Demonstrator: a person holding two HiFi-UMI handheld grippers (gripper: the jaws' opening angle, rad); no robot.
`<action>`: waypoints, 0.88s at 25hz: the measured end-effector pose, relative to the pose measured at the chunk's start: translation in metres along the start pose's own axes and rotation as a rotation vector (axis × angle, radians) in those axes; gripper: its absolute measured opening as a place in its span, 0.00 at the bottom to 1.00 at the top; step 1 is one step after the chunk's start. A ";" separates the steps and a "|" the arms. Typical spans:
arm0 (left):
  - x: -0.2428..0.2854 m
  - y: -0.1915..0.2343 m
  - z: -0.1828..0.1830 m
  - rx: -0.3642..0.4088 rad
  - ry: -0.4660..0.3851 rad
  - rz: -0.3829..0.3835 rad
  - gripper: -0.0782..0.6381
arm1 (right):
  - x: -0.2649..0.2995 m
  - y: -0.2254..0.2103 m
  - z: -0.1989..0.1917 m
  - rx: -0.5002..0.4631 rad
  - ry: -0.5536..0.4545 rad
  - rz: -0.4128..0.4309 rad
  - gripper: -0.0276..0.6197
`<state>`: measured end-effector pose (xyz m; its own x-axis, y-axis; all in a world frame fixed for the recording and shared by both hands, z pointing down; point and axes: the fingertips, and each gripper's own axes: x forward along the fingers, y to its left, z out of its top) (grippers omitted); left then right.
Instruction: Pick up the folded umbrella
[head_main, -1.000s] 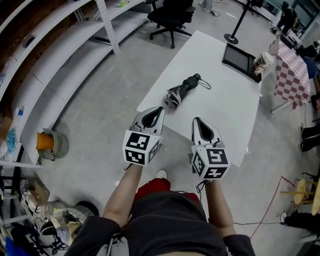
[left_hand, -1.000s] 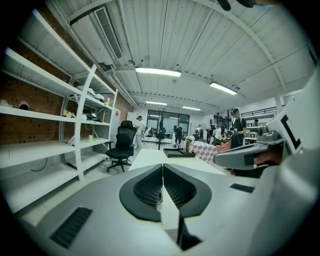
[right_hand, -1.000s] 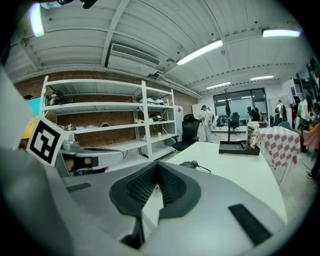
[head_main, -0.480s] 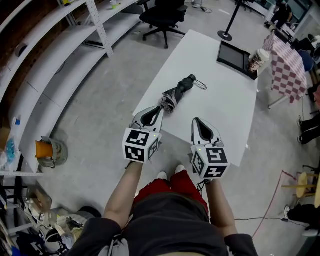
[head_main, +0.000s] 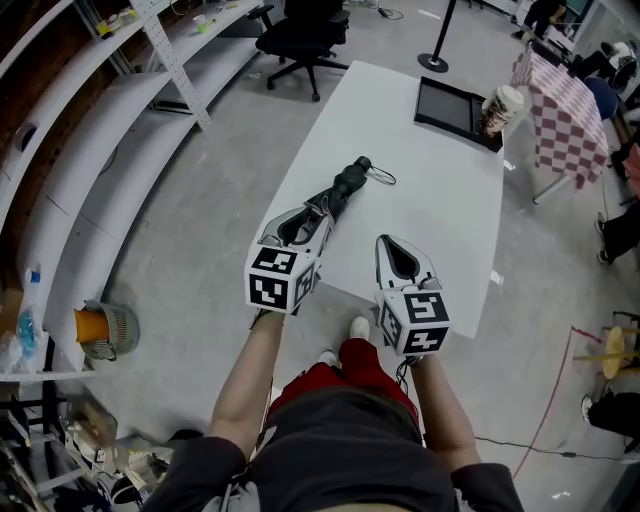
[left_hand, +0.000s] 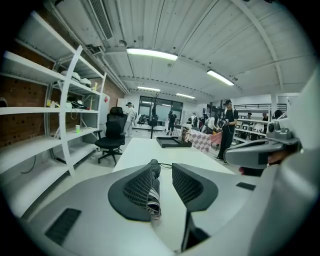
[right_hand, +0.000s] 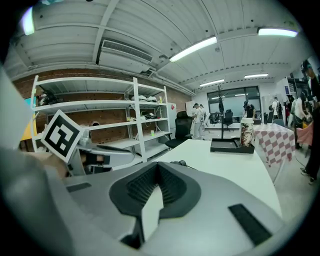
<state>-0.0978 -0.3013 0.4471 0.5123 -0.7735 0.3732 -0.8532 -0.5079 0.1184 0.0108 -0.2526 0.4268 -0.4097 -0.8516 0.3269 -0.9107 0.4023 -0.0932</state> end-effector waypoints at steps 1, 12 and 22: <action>0.007 0.000 0.001 0.002 0.012 -0.006 0.29 | 0.003 -0.005 0.001 0.003 0.000 -0.002 0.07; 0.081 -0.002 -0.007 0.060 0.185 -0.044 0.43 | 0.034 -0.052 0.009 0.027 0.013 -0.012 0.07; 0.133 0.008 -0.028 0.123 0.351 -0.046 0.49 | 0.060 -0.086 0.012 0.056 0.028 -0.018 0.07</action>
<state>-0.0390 -0.3979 0.5237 0.4671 -0.5823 0.6654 -0.8010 -0.5974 0.0395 0.0639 -0.3421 0.4431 -0.3923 -0.8484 0.3553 -0.9197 0.3668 -0.1396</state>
